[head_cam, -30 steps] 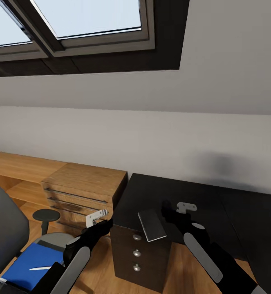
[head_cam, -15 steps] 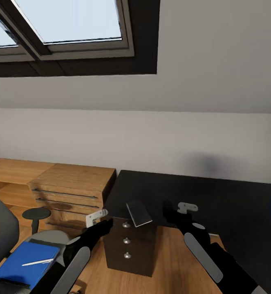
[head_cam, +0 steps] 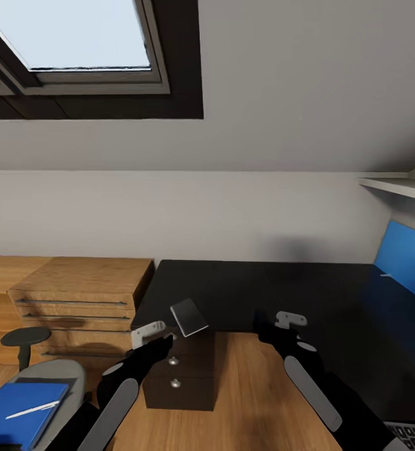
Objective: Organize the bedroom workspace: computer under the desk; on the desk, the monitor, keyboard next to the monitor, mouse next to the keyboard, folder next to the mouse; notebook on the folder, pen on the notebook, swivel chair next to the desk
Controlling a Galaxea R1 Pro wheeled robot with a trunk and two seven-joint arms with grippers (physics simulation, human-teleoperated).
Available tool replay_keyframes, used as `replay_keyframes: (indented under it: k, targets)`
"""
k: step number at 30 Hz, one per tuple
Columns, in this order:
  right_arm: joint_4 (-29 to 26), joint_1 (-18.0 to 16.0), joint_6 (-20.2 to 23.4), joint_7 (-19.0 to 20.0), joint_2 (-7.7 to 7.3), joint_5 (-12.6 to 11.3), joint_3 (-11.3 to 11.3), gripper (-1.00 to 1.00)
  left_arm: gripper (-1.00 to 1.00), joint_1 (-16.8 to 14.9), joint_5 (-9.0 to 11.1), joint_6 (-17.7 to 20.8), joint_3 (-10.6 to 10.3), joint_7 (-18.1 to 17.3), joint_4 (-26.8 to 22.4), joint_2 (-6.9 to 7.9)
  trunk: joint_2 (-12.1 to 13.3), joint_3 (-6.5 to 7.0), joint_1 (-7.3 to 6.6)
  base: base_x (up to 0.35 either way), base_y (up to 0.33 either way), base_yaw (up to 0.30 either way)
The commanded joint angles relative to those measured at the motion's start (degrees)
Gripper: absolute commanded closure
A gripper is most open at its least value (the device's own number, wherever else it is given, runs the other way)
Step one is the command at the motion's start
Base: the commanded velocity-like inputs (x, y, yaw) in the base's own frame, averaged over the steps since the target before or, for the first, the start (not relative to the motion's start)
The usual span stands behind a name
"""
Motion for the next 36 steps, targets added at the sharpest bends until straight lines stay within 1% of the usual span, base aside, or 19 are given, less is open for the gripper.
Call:
replay_keyframes:
  k: [1,5,7,8,9,11,12,13,14,16,18,24,28,30,33,36]
  targets:
    - [0.2,-0.1,0.0,-0.6,-0.05,-0.6,0.1,1.00,-1.00,-0.1,0.4,0.1,-0.1,0.5,-0.1,0.06,-0.1,-0.05,0.02,-0.005,0.000,-0.270]
    - [0.5,-0.1,0.0,-0.7,-0.05,-0.6,-0.1,1.00,-1.00,-0.1,0.4,0.1,-0.1,0.5,-0.1,0.06,-0.1,0.09,0.02,-0.002,0.000,-0.270]
    - [1.3,-0.1,0.0,-0.7,-0.05,-0.6,-0.7,1.00,-1.00,-0.1,0.4,0.1,-0.1,0.5,-0.1,0.06,-0.1,0.16,0.02,0.000,0.000,-0.272]
    - [1.9,-0.1,0.1,-0.7,-0.05,-0.5,-1.3,1.00,-1.00,-0.1,0.4,0.1,-0.1,0.5,-0.1,0.06,-0.1,0.19,0.02,0.000,0.000,-0.273]
    - [3.2,-0.1,0.4,-0.6,-0.03,-0.5,-3.8,1.00,-1.00,-0.1,0.4,0.1,-0.1,0.5,-0.1,0.06,-0.1,0.22,0.02,0.000,0.000,-0.273]
    - [4.0,-0.1,0.5,-0.7,-0.04,-0.4,-4.4,1.00,-1.00,-0.1,0.4,0.1,-0.1,0.5,-0.1,0.06,-0.1,0.28,0.02,0.000,0.000,-0.274]
    - [4.6,-0.1,0.6,-0.7,-0.70,-0.2,-5.1,1.00,-1.00,-0.1,0.4,0.1,-0.1,0.5,-0.1,0.06,-0.1,0.31,0.02,0.000,0.000,-0.274]
    - [4.8,-0.1,0.6,-0.7,-1.24,-0.2,-5.4,1.00,-1.00,-0.1,0.4,0.1,-0.1,0.5,-0.1,0.06,-0.1,0.34,0.02,0.000,0.000,-0.274]
    - [5.1,-0.2,0.7,-0.7,-2.09,-0.1,-5.6,1.00,-1.00,-0.1,0.4,0.1,-0.1,0.5,-0.1,0.06,-0.1,0.37,0.02,0.000,0.000,-0.274]
    - [5.3,-0.2,0.7,-0.7,-2.87,-0.1,-5.9,1.00,-1.00,-0.1,0.3,0.1,-0.1,0.5,-0.1,0.07,-0.1,0.43,0.02,0.000,0.000,-0.274]
    - [7.0,-0.2,0.7,-0.7,-3.88,-0.1,-7.1,1.00,-1.00,-0.1,0.4,0.1,-0.1,0.5,-0.1,0.06,-0.1,0.48,0.02,0.000,0.000,-0.274]
    - [11.3,-0.4,0.4,-0.4,-4.13,0.0,-7.4,1.00,-1.00,-0.1,0.4,0.1,-0.1,0.5,-0.1,0.06,-0.1,0.64,0.02,0.000,0.000,-0.273]
    - [15.3,-0.7,0.2,-0.3,-4.12,0.8,-7.6,1.00,-1.00,-0.1,0.4,0.1,-0.1,0.5,-0.1,0.08,-0.1,0.75,0.02,0.000,0.000,-0.266]
    - [19.3,-1.8,0.0,-0.2,-4.10,1.2,-7.6,1.00,-1.00,-0.1,0.4,0.1,-0.1,0.5,-0.1,0.06,-0.1,0.81,0.02,0.000,0.000,-0.259]
    - [23.1,-3.1,-0.3,0.1,-4.09,1.4,-7.6,1.00,-1.00,-0.1,0.4,0.1,-0.1,0.5,-0.1,0.06,-0.1,0.89,0.02,0.000,0.000,-0.257]
    - [24.7,-3.7,-1.2,0.2,-4.09,1.4,-7.6,1.00,-1.00,-0.1,0.4,0.1,-0.1,0.5,-0.1,0.06,-0.1,0.97,0.02,0.000,0.000,-0.251]
